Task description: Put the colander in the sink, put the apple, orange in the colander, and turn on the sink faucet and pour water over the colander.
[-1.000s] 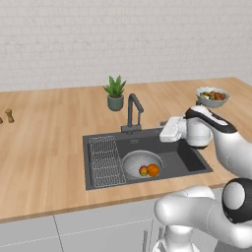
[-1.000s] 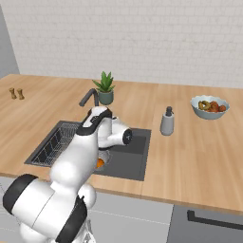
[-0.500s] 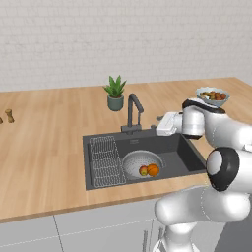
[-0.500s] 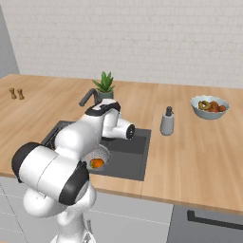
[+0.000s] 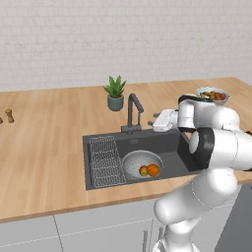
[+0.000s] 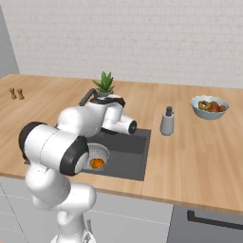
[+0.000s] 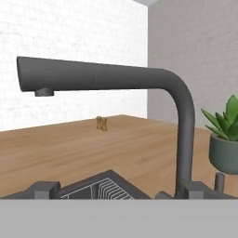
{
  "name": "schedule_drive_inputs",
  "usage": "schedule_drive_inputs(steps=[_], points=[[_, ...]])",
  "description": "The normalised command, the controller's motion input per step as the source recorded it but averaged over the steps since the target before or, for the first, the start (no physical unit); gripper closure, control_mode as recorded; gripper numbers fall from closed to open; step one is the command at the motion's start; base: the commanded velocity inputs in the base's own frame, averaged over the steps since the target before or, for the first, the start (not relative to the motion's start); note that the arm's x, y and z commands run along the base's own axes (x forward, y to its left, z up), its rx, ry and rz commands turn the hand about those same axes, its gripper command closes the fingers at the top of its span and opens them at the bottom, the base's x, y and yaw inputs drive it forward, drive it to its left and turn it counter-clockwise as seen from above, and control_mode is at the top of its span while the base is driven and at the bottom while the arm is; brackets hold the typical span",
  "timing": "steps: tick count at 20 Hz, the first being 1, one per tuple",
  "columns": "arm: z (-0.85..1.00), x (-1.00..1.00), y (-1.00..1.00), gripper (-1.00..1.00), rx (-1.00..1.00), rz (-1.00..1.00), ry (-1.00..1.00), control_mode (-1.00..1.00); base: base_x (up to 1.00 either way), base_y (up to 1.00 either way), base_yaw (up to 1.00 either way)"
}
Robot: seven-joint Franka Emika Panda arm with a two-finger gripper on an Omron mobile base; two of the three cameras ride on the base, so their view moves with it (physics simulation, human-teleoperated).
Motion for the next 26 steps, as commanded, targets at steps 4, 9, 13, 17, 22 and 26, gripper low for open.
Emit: schedule_drive_inputs(steps=[4,9,13,17,22,26], points=[[-0.21,0.28,0.02,-1.0,-0.02,0.0,0.0,-1.0,0.0,0.0,0.0],[-0.13,0.28,0.01,-1.0,-0.03,0.0,-0.02,-1.0,0.0,0.0,0.0],[-0.08,0.39,0.02,-1.0,-0.02,0.0,-0.01,-1.0,0.0,0.0,0.0],[-0.19,0.33,0.04,-1.0,-0.08,-0.01,-0.03,-1.0,0.0,0.0,0.0],[-0.24,0.35,0.01,-1.0,-0.11,-0.02,-0.05,-1.0,0.0,0.0,0.0],[-0.27,0.4,0.0,-1.0,-0.1,-0.05,-0.03,-1.0,0.0,0.0,0.0]])
